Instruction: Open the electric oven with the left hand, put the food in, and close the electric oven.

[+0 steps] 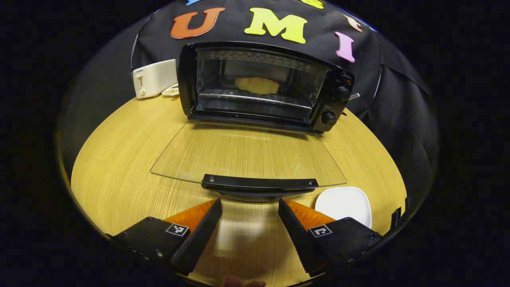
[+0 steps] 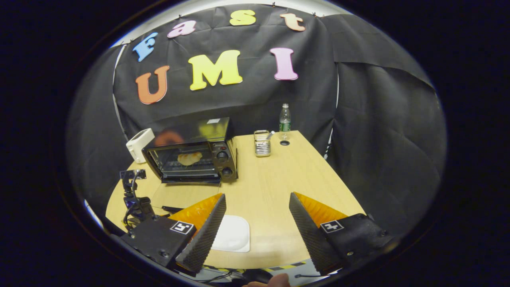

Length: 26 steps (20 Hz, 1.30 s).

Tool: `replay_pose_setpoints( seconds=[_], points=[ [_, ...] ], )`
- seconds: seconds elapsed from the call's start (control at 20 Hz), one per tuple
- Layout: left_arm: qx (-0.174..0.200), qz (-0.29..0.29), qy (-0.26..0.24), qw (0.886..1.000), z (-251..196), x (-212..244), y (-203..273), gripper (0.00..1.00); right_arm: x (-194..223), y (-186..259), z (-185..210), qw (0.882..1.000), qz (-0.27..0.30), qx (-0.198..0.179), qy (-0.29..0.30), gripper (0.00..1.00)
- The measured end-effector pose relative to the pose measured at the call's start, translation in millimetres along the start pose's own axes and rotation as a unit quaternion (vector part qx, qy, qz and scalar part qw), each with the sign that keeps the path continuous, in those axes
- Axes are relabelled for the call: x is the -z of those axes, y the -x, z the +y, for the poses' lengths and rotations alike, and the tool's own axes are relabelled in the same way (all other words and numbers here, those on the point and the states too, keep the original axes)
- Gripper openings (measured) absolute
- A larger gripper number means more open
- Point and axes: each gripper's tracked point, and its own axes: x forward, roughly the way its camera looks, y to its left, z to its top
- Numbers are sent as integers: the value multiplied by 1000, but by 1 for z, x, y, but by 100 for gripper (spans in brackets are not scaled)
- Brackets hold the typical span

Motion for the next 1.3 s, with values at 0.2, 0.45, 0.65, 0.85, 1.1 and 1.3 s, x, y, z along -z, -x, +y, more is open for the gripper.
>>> replay_pose_setpoints(
  seconds=[0.2, 0.45, 0.65, 0.85, 1.1, 1.3],
  points=[
    [14, 17, -7, 1000, -2, -1, -2, 94, -5, 0, 9, 1000, -4, -8, -5, 100],
    [23, -12, -9, 1000, -6, -23, 14, 94, 3, 0, 11, 1000, -2, -12, -6, 100],
    [26, -62, -7, 998, -11, -68, 34, 94, 5, 4, 11, 1000, -3, -12, -17, 100],
    [35, -101, -14, 994, -21, -112, 35, 98, 0, 11, 4, 1000, -13, -7, -21, 100],
    [33, -126, -34, 991, -27, -155, 23, 94, -2, 18, -14, 999, -21, 11, -34, 97],
    [36, -148, -40, 987, -28, -191, 17, 95, -5, 21, -26, 999, -25, 27, -35, 100]
  ],
)
